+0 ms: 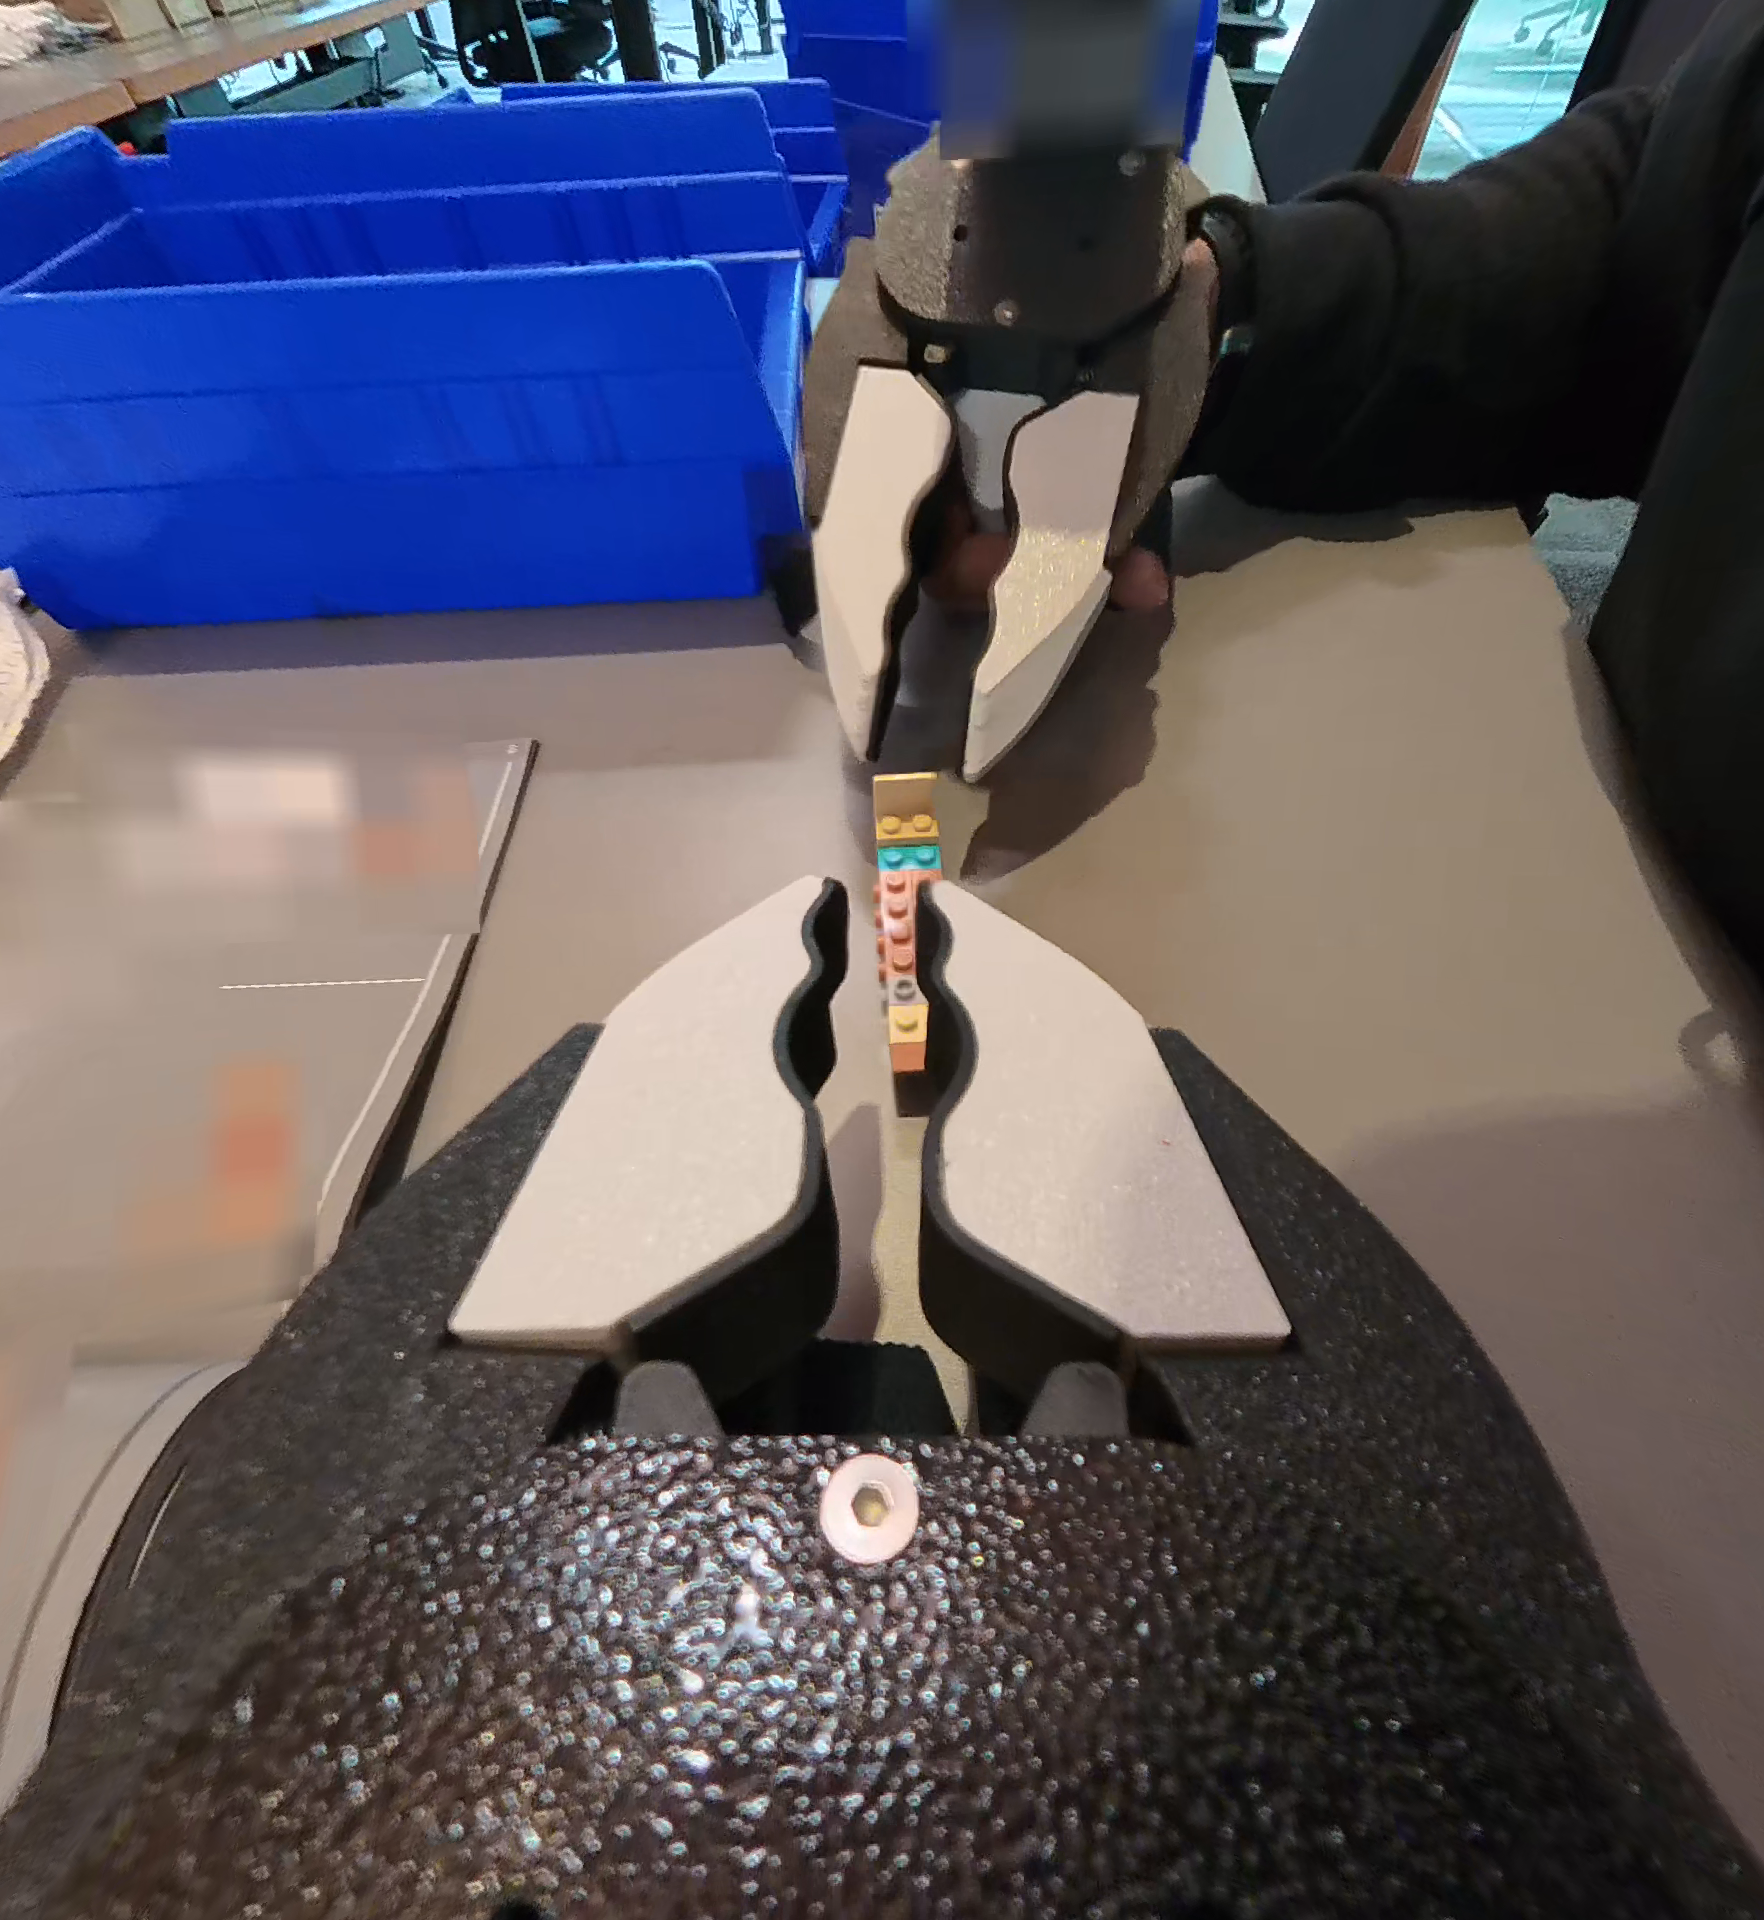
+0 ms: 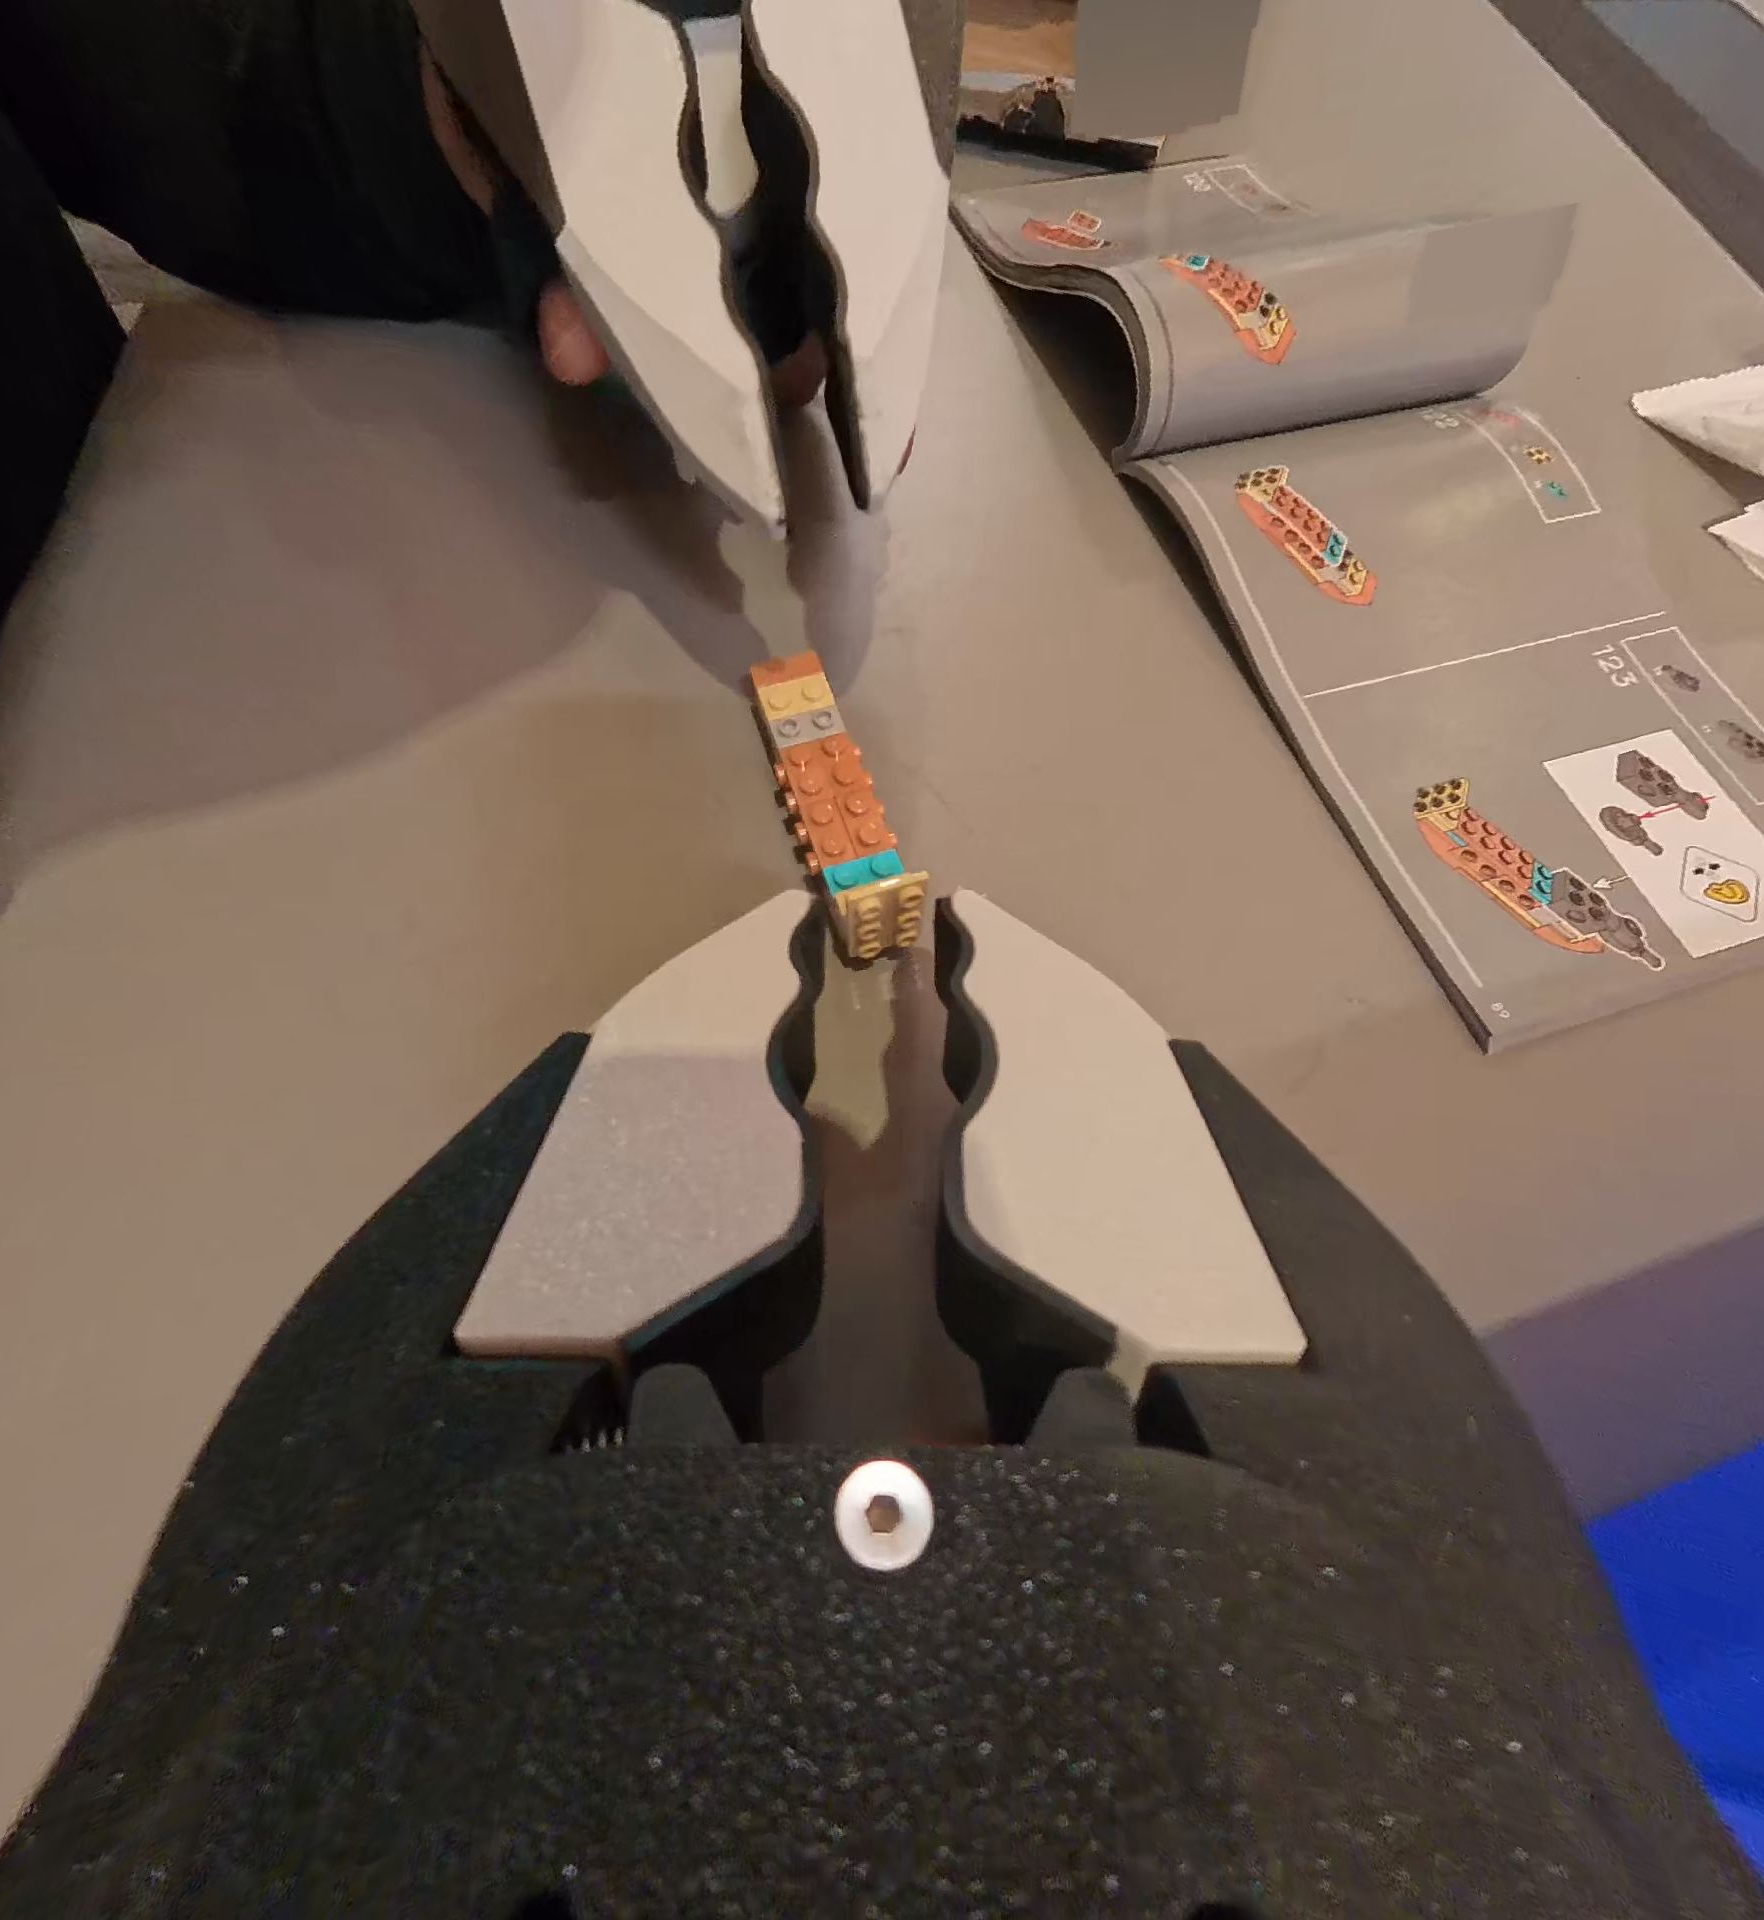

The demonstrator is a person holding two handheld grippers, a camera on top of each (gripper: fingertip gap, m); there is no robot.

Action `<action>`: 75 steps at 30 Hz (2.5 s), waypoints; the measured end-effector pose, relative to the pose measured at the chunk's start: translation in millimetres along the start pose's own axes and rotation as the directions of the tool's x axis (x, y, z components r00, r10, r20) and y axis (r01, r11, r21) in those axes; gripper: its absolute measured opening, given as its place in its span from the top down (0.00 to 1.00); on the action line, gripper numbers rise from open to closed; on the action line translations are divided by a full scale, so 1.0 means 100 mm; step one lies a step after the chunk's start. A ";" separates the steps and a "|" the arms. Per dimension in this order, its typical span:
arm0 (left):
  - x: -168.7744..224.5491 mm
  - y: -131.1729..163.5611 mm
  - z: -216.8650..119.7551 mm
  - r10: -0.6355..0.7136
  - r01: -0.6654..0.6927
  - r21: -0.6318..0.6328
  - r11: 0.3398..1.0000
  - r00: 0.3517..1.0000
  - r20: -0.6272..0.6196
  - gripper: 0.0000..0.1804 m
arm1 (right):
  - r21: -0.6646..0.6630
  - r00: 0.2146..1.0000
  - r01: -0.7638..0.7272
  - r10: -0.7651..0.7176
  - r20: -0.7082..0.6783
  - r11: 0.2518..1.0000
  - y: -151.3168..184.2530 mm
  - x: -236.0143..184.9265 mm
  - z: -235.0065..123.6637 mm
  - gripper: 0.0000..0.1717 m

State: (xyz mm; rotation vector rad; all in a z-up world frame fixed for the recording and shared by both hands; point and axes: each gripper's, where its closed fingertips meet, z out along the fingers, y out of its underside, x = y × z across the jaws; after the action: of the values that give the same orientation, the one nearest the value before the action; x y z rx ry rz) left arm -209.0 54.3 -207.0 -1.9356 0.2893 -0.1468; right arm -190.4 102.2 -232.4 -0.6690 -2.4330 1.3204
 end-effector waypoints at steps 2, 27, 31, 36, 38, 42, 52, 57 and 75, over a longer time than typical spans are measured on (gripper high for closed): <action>-0.02 -0.01 -0.01 -0.012 0.012 0.011 1.000 1.000 0.005 0.94 | -0.013 1.000 0.013 -0.013 -0.017 1.000 0.01 0.01 0.01 0.91; -0.29 0.12 -0.03 0.049 -0.037 -0.076 0.996 0.986 0.160 0.95 | -0.029 0.943 0.127 -0.130 -0.306 0.991 0.10 0.18 -0.21 1.00; -0.31 0.13 -0.03 0.054 -0.040 -0.082 0.996 0.984 0.170 0.95 | -0.010 0.940 0.139 -0.135 -0.313 0.990 0.09 0.17 -0.24 1.00; -0.28 0.13 -0.03 0.076 -0.063 -0.084 0.994 0.984 0.162 0.95 | -0.035 0.937 0.156 -0.159 -0.311 0.987 0.12 0.15 -0.21 1.00; -0.27 0.16 -0.03 0.092 -0.077 -0.099 0.992 0.983 0.158 0.96 | -0.037 0.938 0.154 -0.158 -0.309 0.987 0.12 0.15 -0.21 1.00; -0.26 0.19 -0.03 0.094 -0.075 -0.124 0.990 0.983 0.155 0.97 | -0.040 0.943 0.131 -0.137 -0.302 0.991 0.13 0.16 -0.21 1.00; -0.30 0.21 -0.11 0.033 -0.016 -0.109 0.994 0.988 0.154 1.00 | -0.045 0.952 0.083 -0.093 -0.292 0.996 0.16 0.20 -0.21 0.99; -0.32 0.23 -0.16 0.029 -0.012 -0.106 0.994 0.986 0.162 1.00 | -0.061 0.953 0.076 -0.090 -0.288 0.995 0.18 0.21 -0.19 0.99; -0.34 0.25 -0.20 0.028 -0.009 -0.110 0.994 0.985 0.169 1.00 | -0.083 0.953 0.088 -0.109 -0.283 0.993 0.19 0.19 -0.17 0.99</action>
State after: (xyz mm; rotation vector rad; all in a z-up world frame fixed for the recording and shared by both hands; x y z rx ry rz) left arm -249.4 36.9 -221.4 -2.0382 0.2044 0.0484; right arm -194.0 133.5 -239.2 -0.6937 -2.2527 1.0247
